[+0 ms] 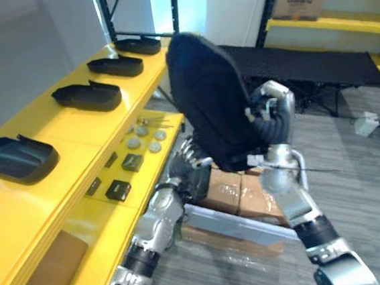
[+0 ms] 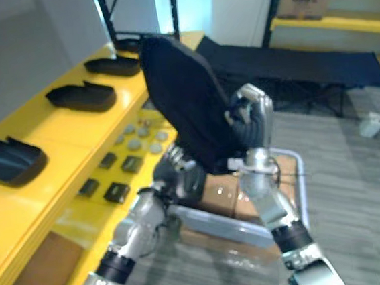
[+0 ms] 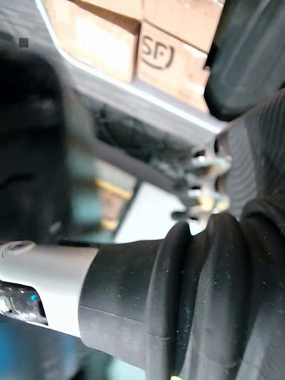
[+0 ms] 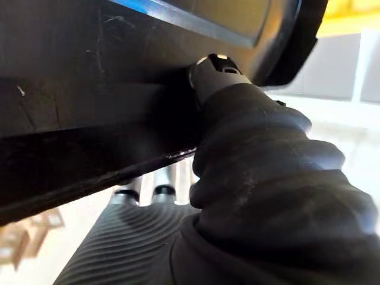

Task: Walk over and take plastic housings, then place them on the shelf

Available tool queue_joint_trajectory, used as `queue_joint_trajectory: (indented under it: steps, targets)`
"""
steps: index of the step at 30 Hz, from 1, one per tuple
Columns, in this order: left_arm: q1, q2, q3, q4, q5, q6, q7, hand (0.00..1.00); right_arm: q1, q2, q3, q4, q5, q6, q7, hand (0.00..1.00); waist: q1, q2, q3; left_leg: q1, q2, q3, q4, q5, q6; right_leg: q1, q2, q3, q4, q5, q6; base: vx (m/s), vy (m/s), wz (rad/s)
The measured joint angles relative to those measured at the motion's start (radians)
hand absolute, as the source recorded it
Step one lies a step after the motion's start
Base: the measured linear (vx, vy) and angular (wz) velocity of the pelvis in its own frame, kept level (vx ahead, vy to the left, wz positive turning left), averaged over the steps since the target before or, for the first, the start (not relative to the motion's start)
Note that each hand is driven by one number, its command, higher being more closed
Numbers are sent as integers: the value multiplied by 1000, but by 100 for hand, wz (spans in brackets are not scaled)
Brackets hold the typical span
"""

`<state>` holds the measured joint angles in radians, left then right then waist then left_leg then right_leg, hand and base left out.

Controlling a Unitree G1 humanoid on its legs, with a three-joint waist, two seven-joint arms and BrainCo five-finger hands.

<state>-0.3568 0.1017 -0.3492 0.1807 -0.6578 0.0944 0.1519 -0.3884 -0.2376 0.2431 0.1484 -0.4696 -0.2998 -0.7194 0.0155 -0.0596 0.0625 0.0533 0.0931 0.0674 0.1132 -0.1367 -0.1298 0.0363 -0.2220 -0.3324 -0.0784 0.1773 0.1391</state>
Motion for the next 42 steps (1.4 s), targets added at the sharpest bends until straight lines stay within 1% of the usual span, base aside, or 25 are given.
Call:
queue_joint_trajectory:
  steps: [5, 7, 8, 9, 10, 11, 15, 19, 21, 24, 29, 30, 32, 34, 35, 38, 41, 42]
  targets:
    - [0, -11, -28, 1, -8, -27, 6, 0, 29, 31, 53, 38, 28, 0, -1, 100, 2, 0, 0, -1, 1, -2, 3, 0, 0, 1, 0, -1, 0, 0, 0, -6, 0, 0]
    - [0, -14, -27, 8, -42, -33, 7, 0, 33, 43, 54, 53, 37, 1, -4, 100, 3, -1, 0, -1, 1, -3, 2, 1, 0, 2, 0, -1, 0, 0, 0, -37, -3, 0]
    - [0, -14, -27, 13, -83, -33, 7, 0, 34, 46, 54, 66, 46, 1, -4, 100, 3, -2, -1, -1, 1, -3, 2, 1, 1, 2, 0, -1, -1, 0, 0, 0, 0, 0]
    - [0, -14, -28, 20, -128, -33, 5, 100, 37, 49, 58, 75, 52, 1, -6, 100, 3, -3, -2, -1, 1, -3, 2, 2, 1, 2, 0, -1, -1, 1, -1, 0, 0, 0]
    - [0, -14, -29, 22, -137, -32, 5, 100, 39, 50, 66, 79, 55, 1, -8, 100, 3, -4, -2, -1, 1, -3, 2, 2, 1, 2, 0, -1, -1, 1, -1, 0, 0, 0]
    - [0, -14, -31, 28, -169, -32, 5, 100, 41, 54, 75, 89, 63, 1, -19, 100, 3, -5, -3, -1, 1, -3, 2, 2, 1, 2, 0, -1, -1, 1, -1, 0, 0, 0]
    - [0, -12, -56, 45, -210, -31, 4, 100, 43, 65, 86, 119, 84, 0, -40, 100, 3, -12, -9, -3, 0, -6, 1, 3, 2, 2, -2, -5, -1, 2, 0, 0, 0, 1]
    - [0, -12, -66, 49, -209, -33, 9, 100, 44, 68, 100, 135, 104, -9, -68, 100, 2, -21, -16, -3, 0, -12, 3, 5, 2, 2, -4, -13, -1, 3, 0, 0, 2, 4]
    - [0, -11, -65, 55, -208, -47, 35, 100, 44, 76, 122, 135, 105, -9, -89, 100, 2, -22, -17, -3, 0, -16, 4, 6, 3, 5, -5, -17, -1, 3, 0, -19, 0, 5]
    - [0, -11, -63, 56, -203, -53, 42, 100, 44, 83, 130, 135, 104, -9, -105, 100, 4, -22, -17, -3, 1, -20, 4, 8, 2, 7, -5, -21, -2, 4, -2, -15, -2, 3]
    - [0, -11, -64, 56, -200, -63, 42, 100, 44, 86, 133, 129, 104, -9, -112, 100, 4, -22, -17, -3, 2, -23, 4, 11, 2, 10, -4, -24, -2, 5, -4, -21, -2, 1]
    - [0, -11, -64, 56, -198, -66, 42, 100, 44, 86, 134, 128, 105, -10, -112, 0, 3, -22, -17, -3, 2, -24, 4, 11, 2, 10, -4, -24, -2, 5, -4, 0, 0, 0]
    - [0, -11, -65, 55, -197, -71, 42, 100, 44, 86, 136, 127, 105, -14, -112, 0, 2, -22, -17, -3, 2, -24, 4, 11, 2, 10, -4, -24, -2, 5, -4, 0, 0, 0]
    - [-8, -11, -65, 55, -194, -72, 42, 100, 50, 85, 143, 126, 106, -34, -110, 0, 1, -22, -17, -3, 2, -24, 3, 11, 2, 10, -4, -25, -2, 5, -4, 0, 0, 0]
    - [-14, -9, -65, 55, -189, -73, 42, 100, 55, 82, 145, 116, 124, -46, -108, 0, 1, -22, -17, -3, 1, -25, 3, 11, 2, 10, -5, -25, -2, 5, -4, 0, 0, 0]
    - [-19, -9, -70, 54, -184, -80, 43, 100, 56, 70, 145, 107, 182, -55, -76, 0, 0, -23, -17, -3, 1, -25, 2, 11, 2, 9, -5, -26, -2, 6, -4, 0, 0, 0]
    - [-19, -9, -68, 23, -115, -81, 77, 100, 71, 58, 140, 81, 210, -55, -53, 0, -1, -23, -17, -8, 1, -24, 4, 11, 2, 4, -4, -26, -2, 7, -5, 0, 0, 0]
    - [-19, -9, -59, -20, -75, -81, 97, 100, 86, 51, 128, 34, 225, -55, -21, 0, -2, -23, -17, -14, 1, -24, 6, 11, 2, -1, -3, -26, -2, 8, -6, 0, 0, 0]
